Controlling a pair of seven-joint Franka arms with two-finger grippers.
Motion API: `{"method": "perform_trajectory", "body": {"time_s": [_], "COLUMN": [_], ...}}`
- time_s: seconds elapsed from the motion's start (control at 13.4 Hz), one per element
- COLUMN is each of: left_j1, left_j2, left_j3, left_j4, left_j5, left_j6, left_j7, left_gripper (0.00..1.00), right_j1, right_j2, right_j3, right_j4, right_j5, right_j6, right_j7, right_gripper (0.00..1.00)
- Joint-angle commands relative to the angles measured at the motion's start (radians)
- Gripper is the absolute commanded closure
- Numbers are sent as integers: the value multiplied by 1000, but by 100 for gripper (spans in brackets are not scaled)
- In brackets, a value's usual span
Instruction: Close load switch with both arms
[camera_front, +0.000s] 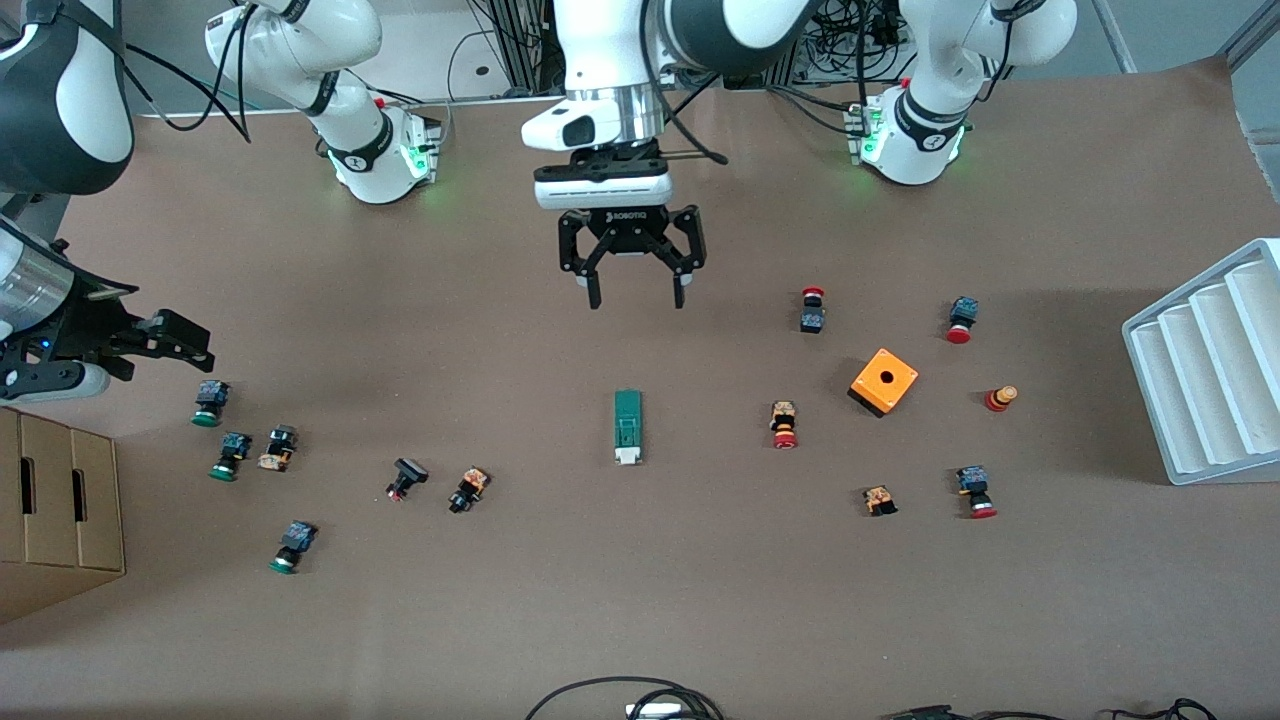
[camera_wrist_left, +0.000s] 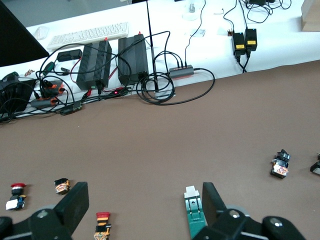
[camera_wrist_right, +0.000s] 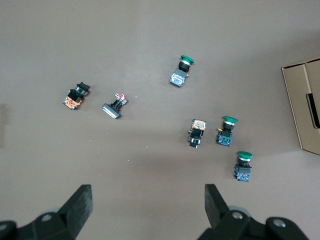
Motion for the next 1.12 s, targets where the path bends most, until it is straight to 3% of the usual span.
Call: {"method": "perform_trajectory", "body": {"time_s": [0.0,0.3,0.37,0.45,0.52,0.6,0.75,0.82,1.04], "left_j1": [7,28,141,171,195,211,216,223,263], "left_j2": [-64,-107,-110,-113,-113,-113,-113,-113,-115], "left_j3": [58,133,106,56,55,55,55,55,54], "left_j4": [-18,-18,-21,-20,-20,-23,-23,-23,-23], "left_j5": [-105,-259,-296,-314,-330,-353,-374,-389,-446], "left_j6": [8,27,34,37,38,38,35,35,31], "left_j7": [110,307,351,388,405,408,411,411,434], "left_gripper": [0,0,0,0,0,0,0,0,0], "right_j1": [5,9,8,5,0,-29,-195,-243,-245], "right_j2": [-1,-6,-7,-9,-10,-15,-16,-18,-21], "right_j3": [-4,0,0,4,7,45,218,275,282], "right_j4": [7,7,7,7,5,5,5,5,5], "right_j5": [-11,-9,-9,-9,-9,-9,-9,-9,-9], "right_j6": [-5,-5,-5,-6,-14,-22,-26,-26,-34], "right_j7": [-10,-10,-12,-13,-15,-15,-15,-15,-10], "right_gripper": [0,0,0,0,0,0,0,0,0]}}
